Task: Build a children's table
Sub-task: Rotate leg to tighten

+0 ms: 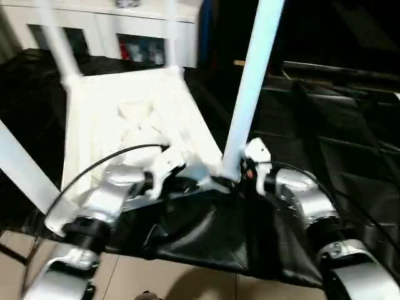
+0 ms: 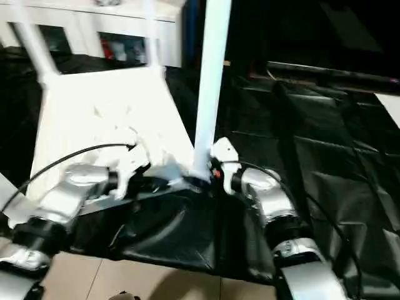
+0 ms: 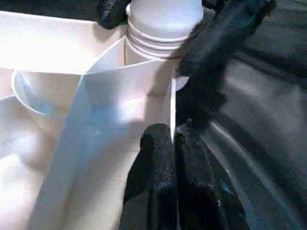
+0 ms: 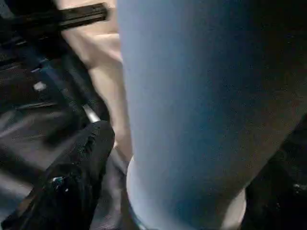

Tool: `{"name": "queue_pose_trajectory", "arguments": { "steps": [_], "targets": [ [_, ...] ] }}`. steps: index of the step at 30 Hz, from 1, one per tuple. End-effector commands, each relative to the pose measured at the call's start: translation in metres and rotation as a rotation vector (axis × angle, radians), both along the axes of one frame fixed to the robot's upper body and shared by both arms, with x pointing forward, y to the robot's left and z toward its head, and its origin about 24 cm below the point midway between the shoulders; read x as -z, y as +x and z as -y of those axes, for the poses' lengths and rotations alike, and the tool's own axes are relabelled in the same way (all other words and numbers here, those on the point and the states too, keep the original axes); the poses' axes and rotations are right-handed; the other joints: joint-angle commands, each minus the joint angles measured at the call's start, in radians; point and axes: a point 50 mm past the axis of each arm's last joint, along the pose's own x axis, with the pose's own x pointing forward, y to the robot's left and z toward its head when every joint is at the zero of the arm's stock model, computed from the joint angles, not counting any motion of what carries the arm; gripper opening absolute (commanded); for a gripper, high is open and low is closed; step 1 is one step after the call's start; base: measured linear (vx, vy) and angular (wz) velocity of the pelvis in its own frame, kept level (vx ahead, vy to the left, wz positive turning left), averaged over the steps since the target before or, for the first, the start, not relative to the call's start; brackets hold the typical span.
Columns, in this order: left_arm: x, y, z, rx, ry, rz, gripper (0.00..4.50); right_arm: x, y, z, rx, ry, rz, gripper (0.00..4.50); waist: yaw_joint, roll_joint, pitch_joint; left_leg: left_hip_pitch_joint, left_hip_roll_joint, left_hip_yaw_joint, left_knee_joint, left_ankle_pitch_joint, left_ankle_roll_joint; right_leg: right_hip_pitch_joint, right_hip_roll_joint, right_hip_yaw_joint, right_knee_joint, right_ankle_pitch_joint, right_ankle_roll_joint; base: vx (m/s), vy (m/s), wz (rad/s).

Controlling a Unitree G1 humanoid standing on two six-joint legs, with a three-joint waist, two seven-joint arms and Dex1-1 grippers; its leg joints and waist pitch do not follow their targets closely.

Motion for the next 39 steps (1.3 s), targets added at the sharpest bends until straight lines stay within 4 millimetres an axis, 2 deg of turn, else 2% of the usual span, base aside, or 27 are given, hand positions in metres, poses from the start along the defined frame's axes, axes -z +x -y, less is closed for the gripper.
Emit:
{"name": "queue_pose_trajectory", "arguments": {
  "steps": [1,5,7,8,13,16,17,18,20,21,22,24,27,28,30,31,33,37,39],
  "targets": [
    [-0.003,-0.007,0.012,0.124,-0.045,-0.014,0.0,-0.009,-0.003,-0.008,-0.131,0.006,0.01,3.71,0.003,-0.001,-0.058,0.008,0.025,0.004,-0.055,-0.224,0.055,0.051,-0.058,0.041,-0.066,-0.148,-0.228,0.0,0.0,0.0],
    [-0.006,-0.007,0.004,0.151,-0.026,-0.032,0.0,-0.008,-0.01,-0.008,-0.233,-0.003,-0.02,3.37,0.008,0.0,-0.06,0.007,0.025,0.005,-0.052,-0.19,0.063,0.052,-0.057,0.04,-0.058,-0.089,-0.245,0.0,0.0,0.0],
    [-0.007,-0.007,0.002,0.153,-0.025,-0.034,0.0,-0.008,-0.011,-0.009,-0.252,0.002,-0.026,3.31,0.01,0.001,-0.061,0.008,0.026,0.005,-0.051,-0.189,0.064,0.051,-0.059,0.04,-0.058,-0.086,-0.25,0.0,0.0,0.0],
    [-0.007,-0.006,0.001,0.153,-0.025,-0.035,0.0,-0.008,-0.012,-0.01,-0.259,0.011,-0.035,3.06,0.012,0.001,-0.06,0.009,0.026,0.005,-0.051,-0.194,0.062,0.049,-0.059,0.04,-0.059,-0.093,-0.251,0.0,0.0,0.0],
    [-0.009,-0.004,0.0,0.148,-0.02,-0.031,0.0,-0.008,-0.014,-0.011,-0.287,0.021,-0.051,2.76,0.018,0.0,-0.06,0.008,0.026,0.004,-0.052,-0.208,0.05,0.051,-0.06,0.04,-0.06,-0.123,-0.239,0.0,0.0,0.0],
    [-0.008,0.005,0.005,0.057,-0.02,0.023,0.0,-0.003,-0.012,-0.014,-0.213,-0.001,-0.022,2.66,0.023,-0.001,-0.059,0.009,0.026,0.004,-0.053,-0.206,0.043,0.049,-0.061,0.041,-0.062,-0.127,-0.234,0.0,0.0,0.0],
    [-0.008,0.009,0.009,0.01,-0.026,0.049,0.0,0.001,-0.008,-0.015,-0.125,-0.026,-0.004,2.64,0.023,-0.003,-0.057,0.009,0.025,0.002,-0.056,-0.218,0.028,0.047,-0.063,0.042,-0.065,-0.163,-0.222,0.0,0.0,0.0],
    [-0.008,0.009,0.009,0.01,-0.026,0.049,0.0,0.001,-0.008,-0.015,-0.125,-0.026,-0.004,2.64,0.023,-0.003,-0.057,0.009,0.025,0.002,-0.056,-0.218,0.028,0.047,-0.063,0.042,-0.065,-0.163,-0.222,0.0,0.0,0.0],
    [-0.007,0.012,0.014,-0.038,-0.025,0.074,0.0,0.006,-0.001,-0.018,0.006,-0.059,0.017,2.64,0.018,-0.005,-0.053,0.011,0.021,0.0,-0.061,-0.266,0.004,0.046,-0.066,0.043,-0.077,-0.276,-0.185,0.0,0.0,0.0],
    [-0.007,0.012,0.014,-0.038,-0.025,0.074,0.0,0.006,-0.001,-0.018,0.006,-0.059,0.017,2.63,0.018,-0.005,-0.053,0.011,0.021,0.0,-0.061,-0.266,0.004,0.046,-0.066,0.043,-0.077,-0.276,-0.185,0.0,0.0,0.0],
    [-0.007,0.016,0.02,-0.09,-0.025,0.094,0.0,0.011,0.005,-0.022,0.141,-0.065,0.02,2.63,0.015,-0.006,-0.053,0.007,0.02,-0.005,-0.064,-0.275,-0.002,0.051,-0.068,0.042,-0.079,-0.315,-0.166,0.0,0.0,0.0],
    [-0.005,0.021,0.029,-0.159,-0.017,0.113,0.0,0.014,0.009,-0.03,0.275,-0.049,0.013,2.63,0.001,-0.003,-0.051,0.015,0.02,-0.006,-0.067,-0.296,-0.018,0.041,-0.064,0.044,-0.084,-0.336,-0.159,0.0,0.0,0.0],
    [-0.003,0.026,0.041,-0.238,-0.014,0.129,0.0,0.018,0.012,-0.043,0.417,-0.031,0.0,2.63,-0.006,-0.001,-0.053,0.012,0.019,-0.007,-0.067,-0.297,-0.018,0.046,-0.064,0.043,-0.083,-0.319,-0.16,0.0,0.0,0.0],
    [-0.003,0.026,0.042,-0.242,-0.015,0.13,0.0,0.018,0.012,-0.043,0.424,-0.03,-0.001,2.63,-0.011,-0.002,-0.053,0.013,0.019,-0.005,-0.066,-0.293,-0.018,0.042,-0.062,0.046,-0.083,-0.297,-0.163,0.0,0.0,0.0],
    [-0.002,0.031,0.053,-0.308,-0.026,0.14,0.0,0.018,0.012,-0.058,0.505,-0.005,-0.013,2.63,-0.013,0.001,-0.056,0.012,0.016,-0.004,-0.064,-0.27,-0.014,0.045,-0.06,0.045,-0.08,-0.253,-0.17,0.0,0.0,0.0],
    [-0.002,0.031,0.056,-0.318,-0.03,0.136,0.0,0.018,0.011,-0.063,0.512,0.001,-0.012,2.63,-0.013,0.003,-0.057,0.013,0.016,-0.003,-0.063,-0.268,-0.012,0.044,-0.06,0.046,-0.081,-0.245,-0.17,0.0,0.0,0.0],
    [-0.002,0.032,0.06,-0.326,-0.035,0.13,0.0,0.016,0.01,-0.072,0.493,0.012,0.0,2.63,-0.014,0.002,-0.06,0.01,0.014,-0.001,-0.06,-0.236,0.003,0.05,-0.058,0.045,-0.075,-0.184,-0.179,0.0,0.0,0.0],
    [-0.004,0.032,0.064,-0.31,-0.052,0.131,0.0,0.012,0.011,-0.075,0.471,0.01,0.035,2.63,-0.014,0.005,-0.059,0.008,0.013,0.0,-0.059,-0.235,0.016,0.051,-0.058,0.044,-0.077,-0.176,-0.184,0.0,0.0,0.0],
    [-0.005,0.03,0.061,-0.277,-0.051,0.129,0.0,0.007,0.016,-0.067,0.471,0.047,0.029,3.19,-0.015,0.008,-0.057,0.009,0.014,-0.001,-0.061,-0.251,0.015,0.051,-0.059,0.044,-0.08,-0.201,-0.183,0.0,0.0,0.0]
  ]
}}
